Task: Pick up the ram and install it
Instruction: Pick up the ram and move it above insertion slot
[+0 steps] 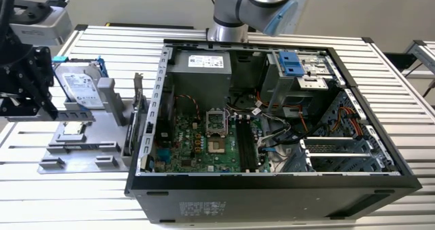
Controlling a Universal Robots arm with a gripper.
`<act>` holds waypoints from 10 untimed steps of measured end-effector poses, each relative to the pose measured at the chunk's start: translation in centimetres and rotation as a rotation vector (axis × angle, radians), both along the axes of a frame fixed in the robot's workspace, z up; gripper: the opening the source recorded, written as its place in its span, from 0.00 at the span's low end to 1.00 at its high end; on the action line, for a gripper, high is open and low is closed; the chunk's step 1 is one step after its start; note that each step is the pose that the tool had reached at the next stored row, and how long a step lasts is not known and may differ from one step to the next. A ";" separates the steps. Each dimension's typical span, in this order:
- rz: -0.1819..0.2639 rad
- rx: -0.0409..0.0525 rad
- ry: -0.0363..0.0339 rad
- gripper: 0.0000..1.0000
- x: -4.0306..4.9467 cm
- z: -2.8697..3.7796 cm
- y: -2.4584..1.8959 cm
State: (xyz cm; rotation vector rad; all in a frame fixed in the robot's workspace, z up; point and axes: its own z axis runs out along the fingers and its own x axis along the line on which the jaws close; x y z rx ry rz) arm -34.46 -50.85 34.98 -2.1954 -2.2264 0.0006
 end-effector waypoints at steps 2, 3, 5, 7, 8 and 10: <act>0.000 0.0000 0.0000 0.00 0.23 0.01 0.00; 0.000 -0.0001 0.0001 0.00 0.35 0.01 0.00; 0.000 0.0000 0.0000 0.00 0.61 0.01 0.00; 0.000 -0.0001 0.0001 0.00 0.84 0.01 0.00; 0.000 0.0000 0.0000 0.00 0.93 0.01 0.00; 0.000 0.0000 -0.0001 0.00 0.99 0.00 0.00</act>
